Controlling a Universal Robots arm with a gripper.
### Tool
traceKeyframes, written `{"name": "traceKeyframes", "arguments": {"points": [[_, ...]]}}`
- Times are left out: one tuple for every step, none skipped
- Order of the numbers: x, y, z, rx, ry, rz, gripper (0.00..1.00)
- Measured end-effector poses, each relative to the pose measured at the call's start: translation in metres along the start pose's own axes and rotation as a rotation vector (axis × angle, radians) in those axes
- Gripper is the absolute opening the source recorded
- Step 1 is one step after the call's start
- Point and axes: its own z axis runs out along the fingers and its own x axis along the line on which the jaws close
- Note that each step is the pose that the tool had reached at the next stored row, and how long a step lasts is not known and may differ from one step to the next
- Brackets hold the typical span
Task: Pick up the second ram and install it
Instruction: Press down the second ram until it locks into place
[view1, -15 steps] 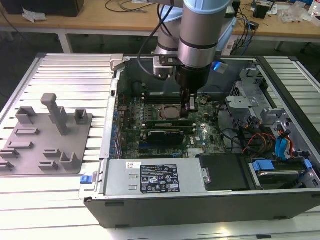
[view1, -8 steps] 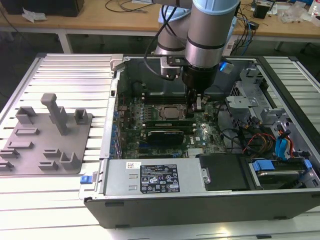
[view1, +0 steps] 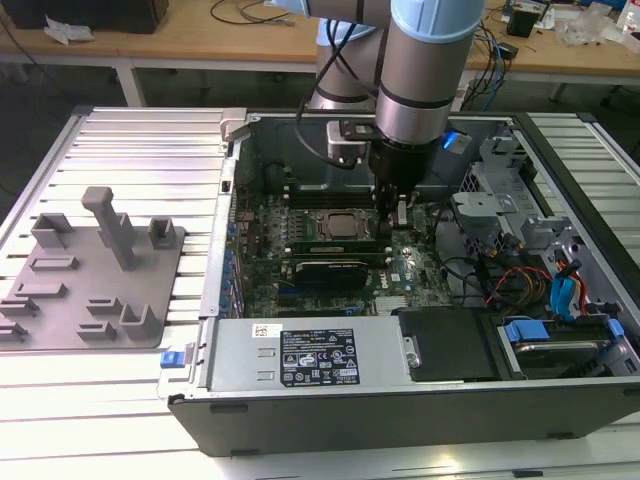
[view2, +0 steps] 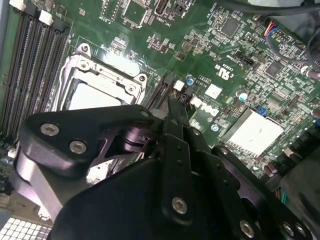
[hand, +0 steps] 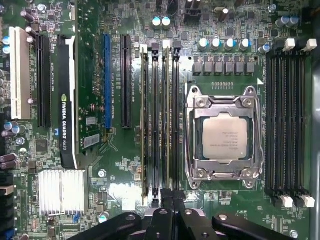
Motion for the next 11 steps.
{"name": "traceKeyframes", "arguments": {"points": [[-0.0001, 0.0000, 0.0028, 0.0001, -0.0002, 0.000, 0.08], [0.0000, 0.0000, 0.0039, 0.0000, -0.0001, 0.000, 0.08], [0.0000, 0.0000, 0.0042, 0.0001, -0.0003, 0.000, 0.08], [-0.0001, 0.0000, 0.0063, 0.0002, -0.0003, 0.000, 0.08], [0.0000, 0.0001, 0.0069, -0.0001, -0.0001, 0.000, 0.08], [0.0000, 0.0001, 0.0071, 0.0000, -0.0003, 0.000, 0.08], [0.0000, 0.0000, 0.0072, 0.0001, -0.0006, 0.000, 0.08], [-0.0001, 0.0000, 0.0084, 0.0003, -0.0006, 0.000, 0.08], [0.0000, 0.0001, 0.0087, 0.0000, -0.0004, 0.000, 0.08], [0.0000, 0.0001, 0.0088, 0.0000, -0.0005, 0.000, 0.08], [0.0000, 0.0001, 0.0089, 0.0000, -0.0006, 0.000, 0.08]]}}
